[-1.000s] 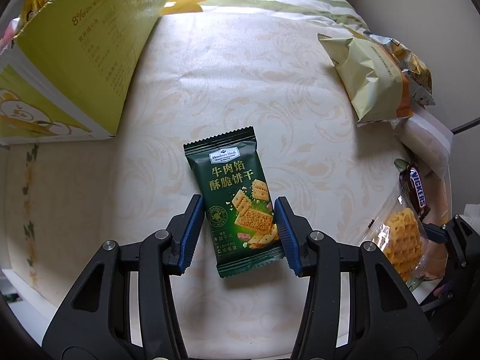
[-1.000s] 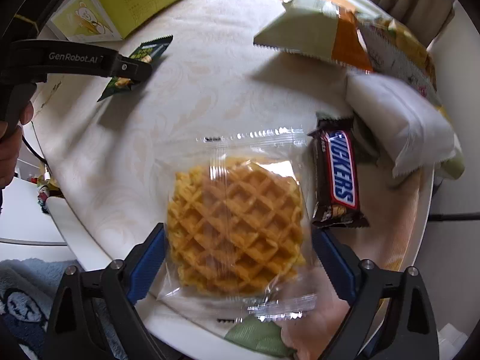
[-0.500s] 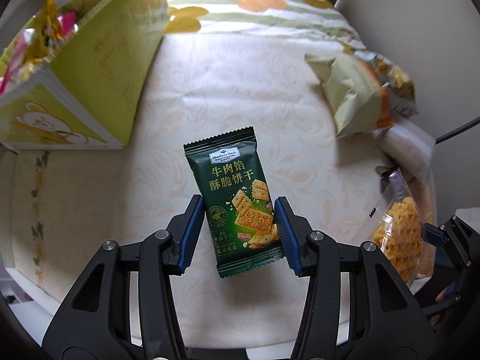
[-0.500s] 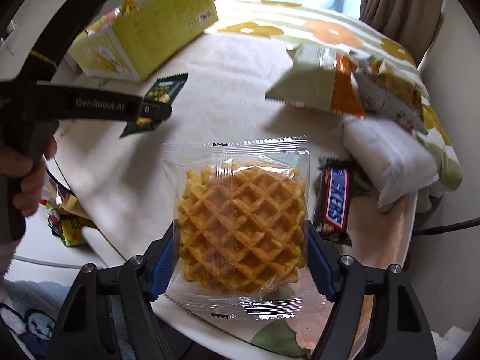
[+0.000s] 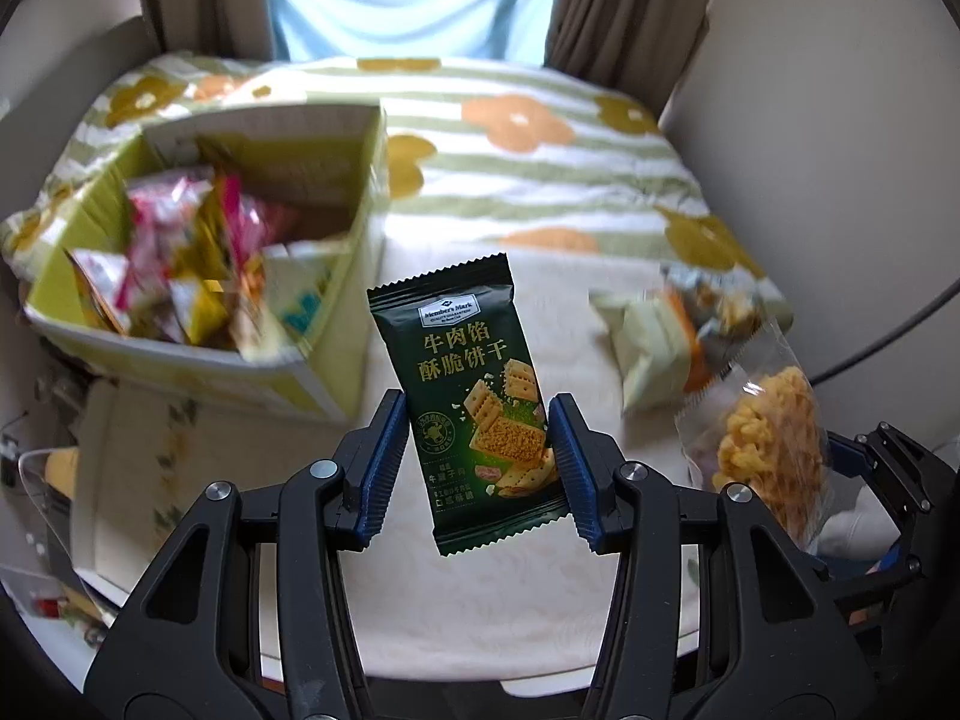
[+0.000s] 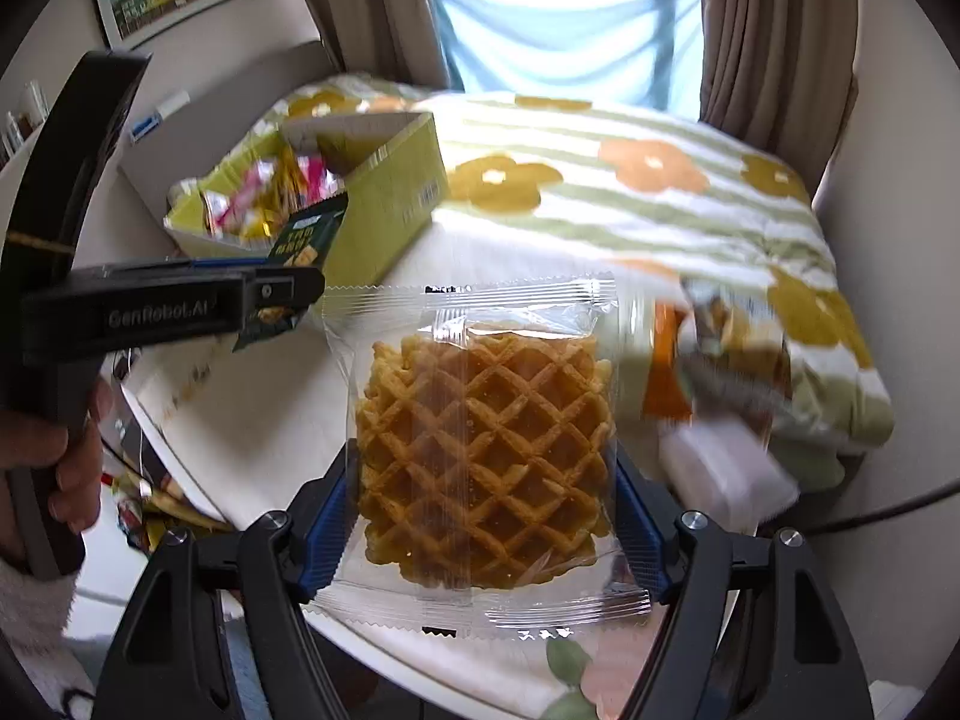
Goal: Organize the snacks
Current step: 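Carry both packets into the yellow box and open both tools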
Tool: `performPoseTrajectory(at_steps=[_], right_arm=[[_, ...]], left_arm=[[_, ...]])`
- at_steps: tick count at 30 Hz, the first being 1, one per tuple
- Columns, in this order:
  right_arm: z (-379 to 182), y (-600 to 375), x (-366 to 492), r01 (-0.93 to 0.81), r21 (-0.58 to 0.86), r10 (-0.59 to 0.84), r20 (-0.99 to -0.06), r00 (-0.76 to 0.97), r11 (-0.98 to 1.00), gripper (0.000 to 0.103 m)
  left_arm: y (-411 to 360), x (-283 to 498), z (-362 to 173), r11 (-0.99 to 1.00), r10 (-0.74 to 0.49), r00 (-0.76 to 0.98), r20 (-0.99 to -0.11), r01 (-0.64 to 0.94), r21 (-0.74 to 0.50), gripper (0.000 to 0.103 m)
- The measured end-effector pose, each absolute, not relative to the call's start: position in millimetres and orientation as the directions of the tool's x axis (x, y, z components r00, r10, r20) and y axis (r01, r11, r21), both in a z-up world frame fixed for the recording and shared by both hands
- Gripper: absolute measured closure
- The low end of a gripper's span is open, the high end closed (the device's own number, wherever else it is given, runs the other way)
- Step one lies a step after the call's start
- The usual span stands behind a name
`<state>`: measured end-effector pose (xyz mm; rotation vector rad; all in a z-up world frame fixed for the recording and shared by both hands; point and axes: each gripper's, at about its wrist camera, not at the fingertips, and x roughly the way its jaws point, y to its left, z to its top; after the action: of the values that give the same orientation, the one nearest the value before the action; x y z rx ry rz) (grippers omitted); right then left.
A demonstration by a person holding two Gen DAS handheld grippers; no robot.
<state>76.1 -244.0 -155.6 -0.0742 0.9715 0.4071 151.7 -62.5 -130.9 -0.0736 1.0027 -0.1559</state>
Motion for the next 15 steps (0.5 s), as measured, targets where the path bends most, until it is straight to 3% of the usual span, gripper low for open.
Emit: performPoseTrajectory(at_steps=[7,15], right_arm=[[-94,-194,121,-0.376,0.076,0.300,-0.755,0.583,0.924,0.031],[-67,-133,170,-0.379,0.114,0.338,-0.724,0.602,0.918,0.031]], left_arm=[[-21,182,-86,0.982,-0.190,0.586,-0.788,0.106,-0.158,0.058],[60,235,-67,0.984,-0.165,0.604,-0.780,0.043,-0.174,0.058]])
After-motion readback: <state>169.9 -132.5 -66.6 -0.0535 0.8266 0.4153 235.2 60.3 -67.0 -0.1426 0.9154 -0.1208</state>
